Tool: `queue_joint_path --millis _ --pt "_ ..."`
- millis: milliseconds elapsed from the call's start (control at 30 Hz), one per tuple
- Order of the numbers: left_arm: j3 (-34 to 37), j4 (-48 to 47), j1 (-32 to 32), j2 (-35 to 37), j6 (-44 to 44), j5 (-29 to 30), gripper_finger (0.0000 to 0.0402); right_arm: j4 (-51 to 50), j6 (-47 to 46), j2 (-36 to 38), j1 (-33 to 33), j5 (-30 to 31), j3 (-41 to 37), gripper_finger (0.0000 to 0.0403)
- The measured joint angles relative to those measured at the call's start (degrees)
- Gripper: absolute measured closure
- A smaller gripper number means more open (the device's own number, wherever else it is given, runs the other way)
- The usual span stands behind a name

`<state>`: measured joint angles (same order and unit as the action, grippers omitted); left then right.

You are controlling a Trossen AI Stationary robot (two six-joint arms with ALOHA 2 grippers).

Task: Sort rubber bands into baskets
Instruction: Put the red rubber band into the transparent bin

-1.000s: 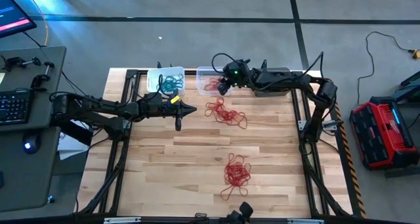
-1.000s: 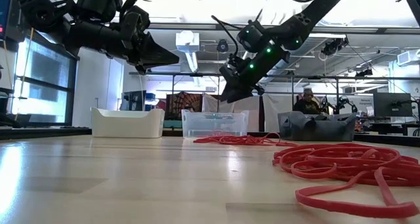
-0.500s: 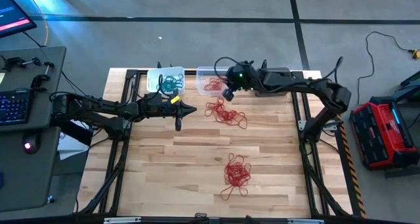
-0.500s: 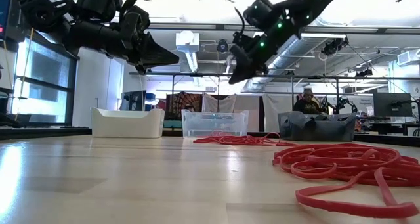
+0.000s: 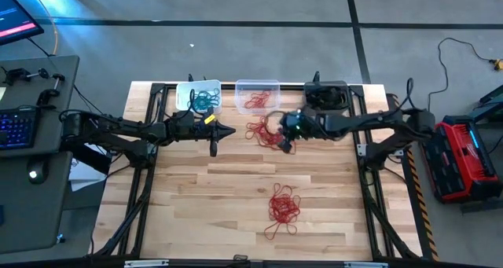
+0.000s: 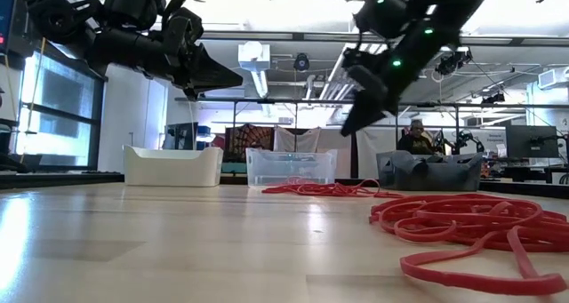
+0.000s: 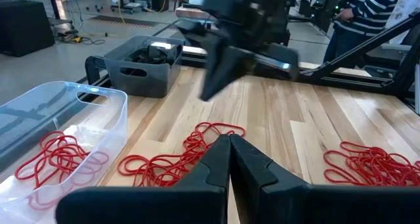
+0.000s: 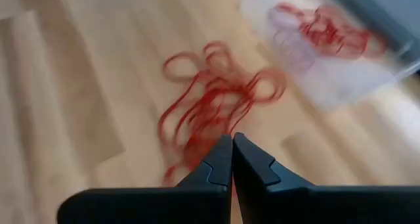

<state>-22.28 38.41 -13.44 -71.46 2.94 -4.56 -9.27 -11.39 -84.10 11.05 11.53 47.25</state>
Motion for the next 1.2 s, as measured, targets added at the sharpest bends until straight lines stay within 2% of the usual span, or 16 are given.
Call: queue_joint_path --millis 200,333,533,733,867,1033,1200 --pt "0.0 0.0 0.0 0.0 0.0 0.0 0.0401 -3.0 -8.0 4.8 -4.4 -0.4 -6.3 0.0402" --pt "0.0 0.1 0.0 0.0 0.0 0.0 0.0401 -5.6 -12.4 4.9 -5.1 0.1 -8.5 0.0394" --pt "0.0 0.5 0.0 0.0 0.4 0.1 0.0401 -6.0 -13.0 2.4 -4.7 4.6 -9.6 0.0336" --pt "0.0 0.5 0.0 0.0 0.5 0.1 0.0402 -5.5 -16.8 0.0 -0.7 4.5 -9.6 0.0285" --pt "0.0 0.5 0.0 0.0 0.4 0.1 0.0401 -4.1 -16.0 -2.2 1.2 3.7 -9.6 0.0279" --pt "0.0 0.2 0.0 0.0 0.4 0.1 0.0402 -0.6 -14.1 -5.1 2.5 -0.3 -9.6 0.0279" --pt "0.0 -0.3 0.0 0.0 0.4 0.1 0.0402 0.5 -13.1 -7.3 3.3 -0.7 -9.4 0.0282"
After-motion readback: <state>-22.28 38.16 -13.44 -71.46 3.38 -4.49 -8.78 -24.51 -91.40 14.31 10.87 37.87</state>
